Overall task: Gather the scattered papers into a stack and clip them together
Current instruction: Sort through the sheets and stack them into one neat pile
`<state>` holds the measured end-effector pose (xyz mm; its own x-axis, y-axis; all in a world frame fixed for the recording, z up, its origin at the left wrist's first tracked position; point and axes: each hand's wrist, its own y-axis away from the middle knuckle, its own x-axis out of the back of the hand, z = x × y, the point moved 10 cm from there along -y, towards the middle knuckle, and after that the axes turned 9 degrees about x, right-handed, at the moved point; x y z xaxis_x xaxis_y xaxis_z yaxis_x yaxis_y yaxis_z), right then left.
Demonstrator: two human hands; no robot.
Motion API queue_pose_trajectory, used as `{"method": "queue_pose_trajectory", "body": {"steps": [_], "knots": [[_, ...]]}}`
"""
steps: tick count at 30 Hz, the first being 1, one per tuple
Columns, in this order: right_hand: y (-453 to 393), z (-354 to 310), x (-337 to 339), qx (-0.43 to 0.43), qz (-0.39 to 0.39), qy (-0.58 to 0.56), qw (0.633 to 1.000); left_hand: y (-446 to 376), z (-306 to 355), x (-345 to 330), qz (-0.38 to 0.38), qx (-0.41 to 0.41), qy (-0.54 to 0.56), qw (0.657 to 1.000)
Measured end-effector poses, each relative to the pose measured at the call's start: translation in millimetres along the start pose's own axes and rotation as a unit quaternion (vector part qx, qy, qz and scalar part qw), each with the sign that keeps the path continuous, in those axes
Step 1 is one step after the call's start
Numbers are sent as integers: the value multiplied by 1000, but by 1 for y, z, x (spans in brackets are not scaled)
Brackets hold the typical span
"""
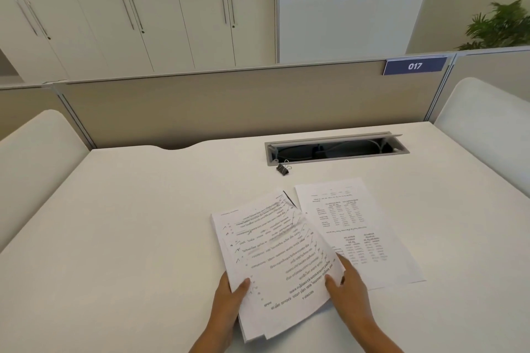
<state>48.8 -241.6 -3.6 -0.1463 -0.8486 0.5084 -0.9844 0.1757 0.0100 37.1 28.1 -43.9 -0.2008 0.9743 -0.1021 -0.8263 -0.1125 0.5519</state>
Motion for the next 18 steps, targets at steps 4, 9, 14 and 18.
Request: {"method": "queue_pose_trajectory", "body": {"steps": [4,9,14,18], "knots": [[-21,-21,29,91,32,107,990,-1,7,-2,-8,0,23,1000],[-43,-13,28,7,-83,77,994,4,19,-8,-45,-24,26,998],[-39,-34,19,-23,-126,-81,988,20,43,-26,-108,-60,10,992],[-41,-71,33,34,-72,-156,984,26,70,-24,-102,-115,30,988]]}}
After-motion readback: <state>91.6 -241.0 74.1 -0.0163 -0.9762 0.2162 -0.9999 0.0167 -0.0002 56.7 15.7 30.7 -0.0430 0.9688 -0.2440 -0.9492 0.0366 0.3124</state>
